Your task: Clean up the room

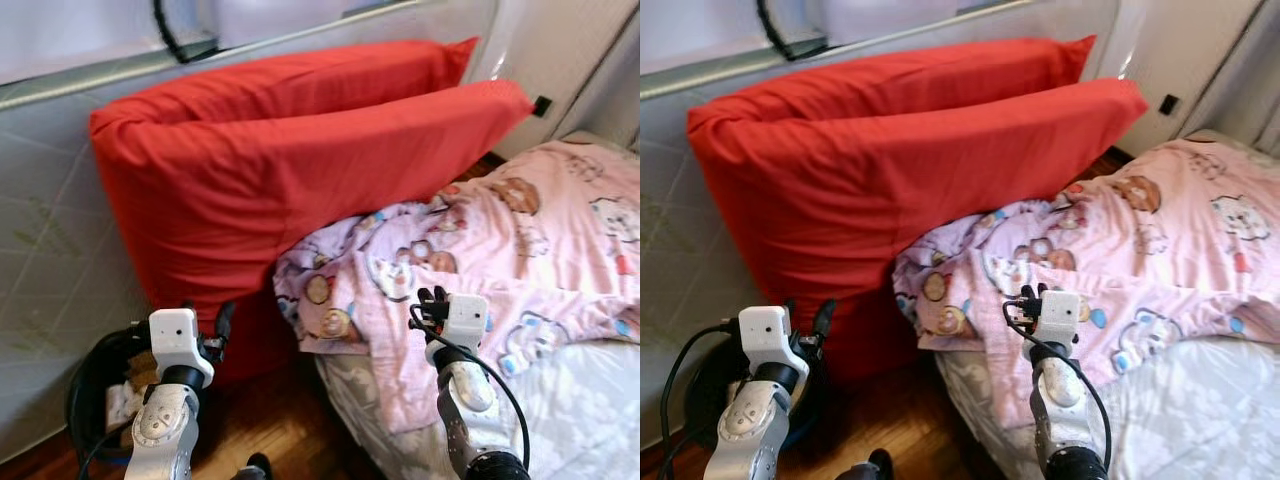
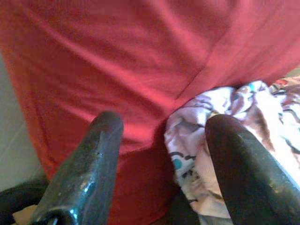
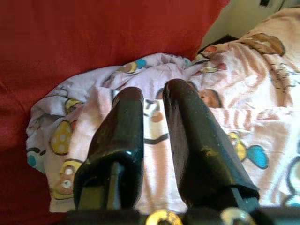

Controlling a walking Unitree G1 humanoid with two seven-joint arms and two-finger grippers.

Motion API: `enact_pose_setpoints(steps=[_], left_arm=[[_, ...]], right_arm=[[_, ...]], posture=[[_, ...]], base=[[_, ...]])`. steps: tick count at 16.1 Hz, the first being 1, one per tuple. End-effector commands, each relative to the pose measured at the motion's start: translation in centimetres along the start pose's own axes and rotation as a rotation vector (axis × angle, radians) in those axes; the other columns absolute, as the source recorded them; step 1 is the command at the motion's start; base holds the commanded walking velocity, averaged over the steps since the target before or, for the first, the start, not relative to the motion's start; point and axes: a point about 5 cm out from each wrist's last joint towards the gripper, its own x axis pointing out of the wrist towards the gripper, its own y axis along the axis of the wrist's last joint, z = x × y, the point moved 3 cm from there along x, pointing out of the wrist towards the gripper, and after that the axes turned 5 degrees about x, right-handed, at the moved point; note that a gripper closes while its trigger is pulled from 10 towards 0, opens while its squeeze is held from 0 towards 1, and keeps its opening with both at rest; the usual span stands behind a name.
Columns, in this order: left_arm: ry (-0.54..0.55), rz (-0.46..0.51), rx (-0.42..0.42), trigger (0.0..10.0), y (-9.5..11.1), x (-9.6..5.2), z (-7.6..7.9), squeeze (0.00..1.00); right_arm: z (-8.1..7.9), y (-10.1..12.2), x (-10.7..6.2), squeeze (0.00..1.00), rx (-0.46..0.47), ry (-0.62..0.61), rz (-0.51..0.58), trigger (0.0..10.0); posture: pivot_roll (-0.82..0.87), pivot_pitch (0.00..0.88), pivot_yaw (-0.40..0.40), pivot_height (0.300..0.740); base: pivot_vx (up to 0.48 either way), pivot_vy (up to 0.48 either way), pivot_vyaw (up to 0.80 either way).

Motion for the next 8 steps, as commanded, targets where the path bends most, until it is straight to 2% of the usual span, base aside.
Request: enact_pose_setpoints(steps=[1, 5, 8], left_arm=[[0.006, -0.005, -0.007, 10.0, 0.0, -0.3, -0.1, 0.0], [0.002, -0.001, -0.007, 10.0, 0.2, -0.3, -0.1, 0.0], [0.003, 0.005, -0.007, 10.0, 0.3, -0.3, -0.1, 0.0]], right_arm=[[0.3, 0.2, -0.1, 0.0, 0.006, -0.012, 0.003, 10.0], [0.1, 0.1, 0.0, 0.0, 0.011, -0.006, -0.001, 10.0], [-0.7, 0.1, -0.1, 0.0, 0.027, 0.033, -0.001, 10.0]], posture=[[0.11, 0.14, -0.047, 0.74], [0.11, 0.14, -0.046, 0.74], [0.12, 0.138, -0.046, 0.74]], base=[[0.0, 0.0, 0.0], [0.0, 0.0, 0.0], [0.0, 0.0, 0.0]])
